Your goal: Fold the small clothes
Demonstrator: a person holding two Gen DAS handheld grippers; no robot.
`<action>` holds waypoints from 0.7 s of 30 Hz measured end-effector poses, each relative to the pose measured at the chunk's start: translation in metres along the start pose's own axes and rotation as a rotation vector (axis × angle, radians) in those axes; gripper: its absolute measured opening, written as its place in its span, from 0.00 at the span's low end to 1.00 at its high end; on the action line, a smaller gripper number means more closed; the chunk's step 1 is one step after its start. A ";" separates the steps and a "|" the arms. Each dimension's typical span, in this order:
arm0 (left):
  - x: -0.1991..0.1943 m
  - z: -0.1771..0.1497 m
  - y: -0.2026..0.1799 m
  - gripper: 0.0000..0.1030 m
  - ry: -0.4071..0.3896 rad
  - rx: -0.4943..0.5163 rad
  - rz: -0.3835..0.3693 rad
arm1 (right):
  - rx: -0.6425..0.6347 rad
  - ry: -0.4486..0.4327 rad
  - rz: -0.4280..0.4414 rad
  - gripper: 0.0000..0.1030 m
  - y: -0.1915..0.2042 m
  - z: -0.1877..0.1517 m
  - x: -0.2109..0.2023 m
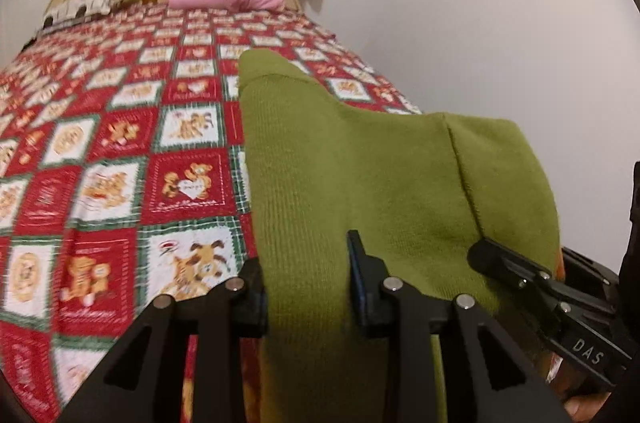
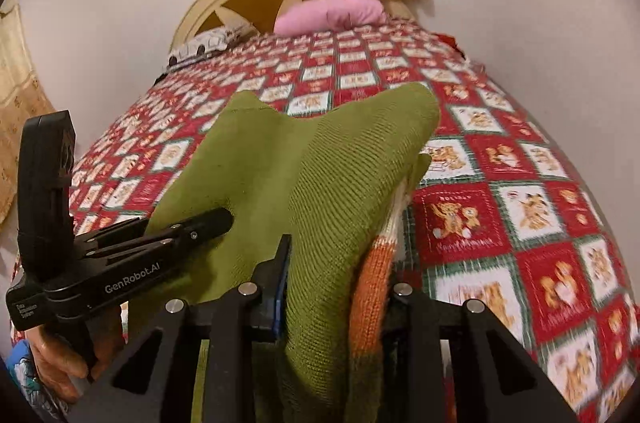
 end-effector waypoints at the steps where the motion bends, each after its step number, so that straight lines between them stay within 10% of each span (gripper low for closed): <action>1: -0.009 -0.002 -0.002 0.31 -0.006 0.008 0.000 | 0.015 -0.018 0.003 0.29 0.004 -0.005 -0.013; 21: -0.074 -0.069 -0.096 0.31 0.010 0.191 -0.119 | 0.085 -0.186 -0.104 0.28 0.000 -0.102 -0.173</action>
Point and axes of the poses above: each gripper's, at about its wrist camera, not at the fingertips, and x roughly the way its jaws point, y to its left, z to its top, the point moved 9 cm from there along x, roughly the way its jaws point, and after that the axes turned 6 degrees about y, right-handed, at the moved point
